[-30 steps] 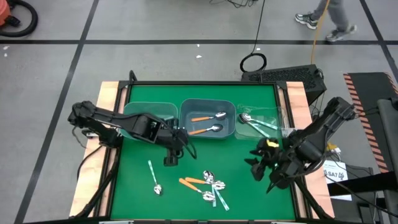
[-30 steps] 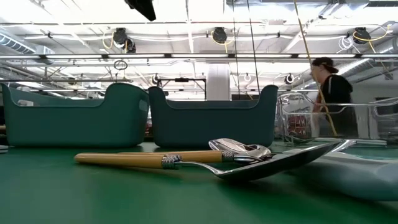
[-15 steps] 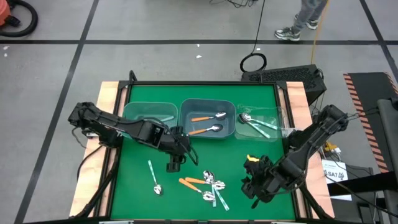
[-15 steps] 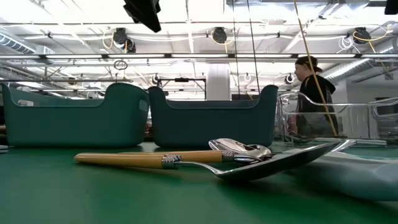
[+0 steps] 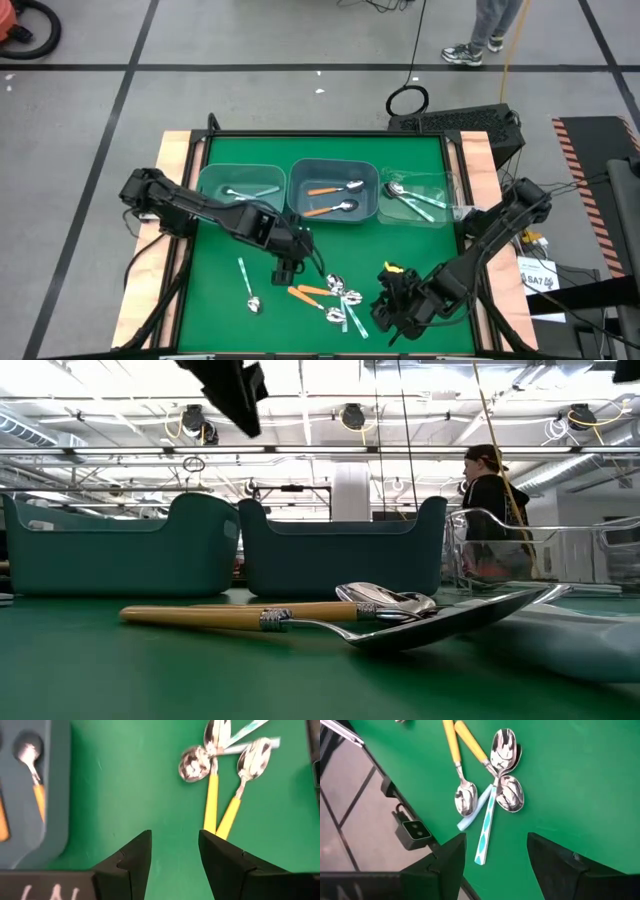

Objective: Sort silverware by color (type)
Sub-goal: Put the white spoon into the transparent bin

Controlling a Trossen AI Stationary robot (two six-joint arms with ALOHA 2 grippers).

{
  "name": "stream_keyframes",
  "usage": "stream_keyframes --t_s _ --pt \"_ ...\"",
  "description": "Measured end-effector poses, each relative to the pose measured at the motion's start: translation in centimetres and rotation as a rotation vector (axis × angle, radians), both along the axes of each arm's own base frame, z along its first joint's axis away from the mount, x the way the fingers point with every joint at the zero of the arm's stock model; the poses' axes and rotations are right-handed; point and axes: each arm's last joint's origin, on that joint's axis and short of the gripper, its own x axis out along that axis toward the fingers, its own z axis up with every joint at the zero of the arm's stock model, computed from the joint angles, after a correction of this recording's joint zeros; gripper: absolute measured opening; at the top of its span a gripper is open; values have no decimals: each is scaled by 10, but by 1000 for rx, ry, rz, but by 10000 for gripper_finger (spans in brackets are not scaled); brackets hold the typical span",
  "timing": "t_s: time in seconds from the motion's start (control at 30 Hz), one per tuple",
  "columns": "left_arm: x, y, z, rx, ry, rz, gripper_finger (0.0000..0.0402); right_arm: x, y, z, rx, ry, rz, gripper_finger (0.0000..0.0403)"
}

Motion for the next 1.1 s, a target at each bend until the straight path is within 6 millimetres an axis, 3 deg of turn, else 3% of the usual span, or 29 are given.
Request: stream_keyframes --t_s 0.37,0.8,1.1 --pt "2 -12 -6 -27 5 11 170 25 17 -30 -17 -44 63 205" --pt "4 -13 -4 -101 -16 173 170 42 31 -61 -164 -81 240 205" --pt "1 -20 -4 -113 -3 185 170 49 36 -88 -221 -56 255 205"
